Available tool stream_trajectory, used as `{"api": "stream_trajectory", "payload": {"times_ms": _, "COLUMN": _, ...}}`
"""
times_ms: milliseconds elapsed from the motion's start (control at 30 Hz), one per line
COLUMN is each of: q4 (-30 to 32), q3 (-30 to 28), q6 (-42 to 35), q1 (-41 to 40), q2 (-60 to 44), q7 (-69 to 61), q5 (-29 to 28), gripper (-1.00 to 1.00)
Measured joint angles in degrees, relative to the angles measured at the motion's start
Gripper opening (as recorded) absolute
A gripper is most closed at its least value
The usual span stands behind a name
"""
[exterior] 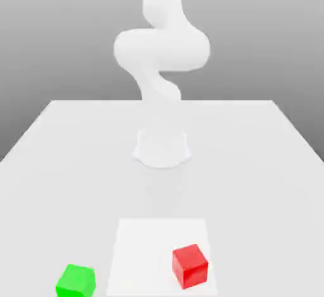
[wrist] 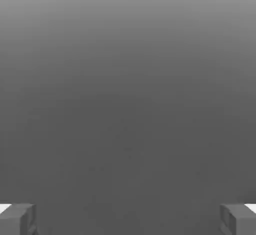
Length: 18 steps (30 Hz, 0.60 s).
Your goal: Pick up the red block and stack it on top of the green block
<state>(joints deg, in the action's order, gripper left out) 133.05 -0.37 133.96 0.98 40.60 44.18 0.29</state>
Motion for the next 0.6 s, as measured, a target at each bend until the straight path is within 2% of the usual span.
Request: {"api": "stream_trajectory", "payload": {"times_ms": 600, "q4": 9.1, "q3": -0.6, "q6": 15.8, "q1": 5.4, "q2": -37.8, "q7": -11.5, "q5": 1.5, "gripper": 0.0}}
